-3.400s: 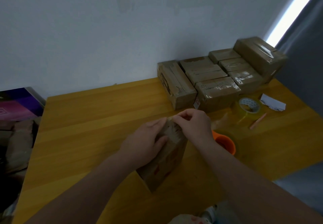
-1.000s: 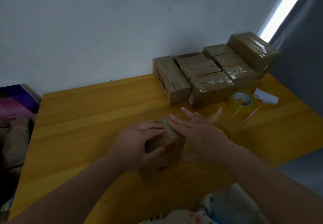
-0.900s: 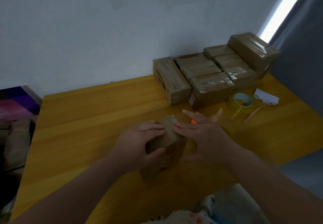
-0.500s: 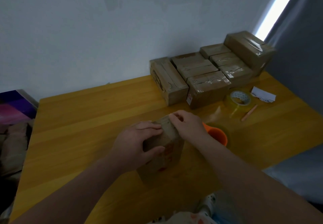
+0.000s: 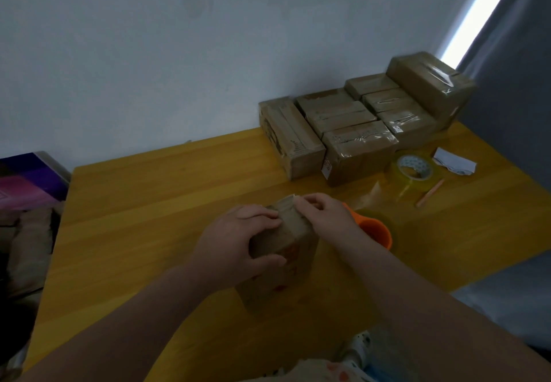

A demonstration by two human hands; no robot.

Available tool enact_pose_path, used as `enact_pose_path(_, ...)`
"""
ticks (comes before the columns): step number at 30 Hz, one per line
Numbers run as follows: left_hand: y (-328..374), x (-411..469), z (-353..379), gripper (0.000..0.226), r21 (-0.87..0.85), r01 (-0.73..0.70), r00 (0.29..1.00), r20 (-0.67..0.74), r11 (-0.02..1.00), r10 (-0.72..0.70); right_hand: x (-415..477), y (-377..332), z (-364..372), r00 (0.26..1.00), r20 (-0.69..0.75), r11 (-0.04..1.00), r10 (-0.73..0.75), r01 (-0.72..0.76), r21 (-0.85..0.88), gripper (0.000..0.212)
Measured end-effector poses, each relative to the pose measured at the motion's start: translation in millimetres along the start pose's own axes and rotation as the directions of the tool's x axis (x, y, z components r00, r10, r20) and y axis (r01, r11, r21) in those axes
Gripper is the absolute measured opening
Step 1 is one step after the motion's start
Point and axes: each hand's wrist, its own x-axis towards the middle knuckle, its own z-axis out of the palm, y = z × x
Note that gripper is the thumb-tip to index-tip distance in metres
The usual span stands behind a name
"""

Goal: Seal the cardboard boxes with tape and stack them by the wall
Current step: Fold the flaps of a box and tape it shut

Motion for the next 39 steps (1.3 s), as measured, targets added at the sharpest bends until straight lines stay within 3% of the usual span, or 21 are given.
enact_pose_path(4,1.9,0.8,-0.8,0.064,-0.052,0.042,0.999,0.004,0.998,-0.041,-6.5,7.5,-10.1,0.992,0.128,0.999,0.007,-0.012,0.040,0.058)
enact_pose_path(7,6.3,6.2,-1.3,0.083,-0.027,0.136,0.989,0.057,0.990,-0.134,-11.6,18.1,-26.6,0.978,0.210,0.998,0.009,-0.022,0.059,0.058)
enact_pose_path(9,6.2,11.9,-3.3,0.095,-0.031,0.200,0.977,0.082,0.979,-0.197,-11.0,21.8,-33.3,0.988,0.155,0.998,0.000,-0.010,0.062,0.049)
enact_pose_path(13,3.1,22.6,-13.3,0.097,-0.264,0.281,0.957,0.014,0.923,-0.288,-2.4,30.3,-37.6,0.996,-0.094,1.000,-0.010,0.011,0.017,0.031)
enact_pose_path(15,0.6,24.8,-17.9,0.098,-0.455,0.286,0.943,-0.021,0.843,-0.331,0.8,35.7,-37.2,0.988,-0.151,0.999,-0.044,0.040,-0.029,0.029)
enact_pose_path(18,-9.8,22.8,-16.4,0.098,-0.687,0.284,0.941,0.065,0.668,-0.333,0.0,35.3,-37.1,0.977,-0.199,0.997,-0.073,0.067,-0.035,0.036)
enact_pose_path(21,-27.9,20.3,-5.2,0.089,-0.802,0.275,0.953,0.155,0.531,-0.259,3.0,40.7,-38.4,0.979,-0.203,0.999,-0.030,0.022,-0.043,0.046)
enact_pose_path(23,-39.7,21.0,1.3,0.088,-0.820,0.305,0.942,0.184,0.484,-0.282,5.2,46.0,-37.4,0.982,-0.187,0.997,0.010,-0.025,-0.074,0.049)
enact_pose_path(25,-49.2,22.5,5.9,0.090,-0.808,0.339,0.924,0.189,0.482,-0.332,6.8,50.2,-36.5,0.980,-0.197,0.991,0.023,-0.048,-0.122,0.050)
enact_pose_path(27,-54.6,25.7,11.4,0.080,-0.739,0.361,0.901,0.120,0.568,-0.417,7.2,51.7,-36.5,0.984,-0.173,0.990,0.033,-0.056,-0.127,0.056)
enact_pose_path(29,-55.8,32.0,17.5,0.068,-0.692,0.424,0.838,0.056,0.584,-0.542,8.0,54.2,-34.6,0.993,-0.104,0.996,0.051,-0.058,-0.070,0.063)
enact_pose_path(31,-51.5,38.8,23.3,0.066,-0.702,0.470,0.800,0.083,0.535,-0.594,9.1,57.1,-30.2,0.998,-0.008,0.998,0.055,-0.055,-0.035,0.059)
enact_pose_path(33,-42.5,44.6,28.6,0.068,-0.641,0.503,0.804,0.100,0.580,-0.586,10.0,59.0,-27.2,0.998,0.033,0.998,0.054,-0.053,-0.025,0.047)
enact_pose_path(36,-17.9,51.2,36.5,0.079,-0.360,0.538,0.827,0.052,0.762,-0.560,11.0,61.9,-30.6,0.997,-0.079,0.997,0.019,-0.025,-0.071,0.034)
enact_pose_path(39,12.3,59.6,48.9,0.087,0.035,0.450,0.892,0.029,0.892,-0.451,11.7,70.1,-37.6,0.967,-0.256,0.938,-0.013,-0.077,-0.339,0.035)
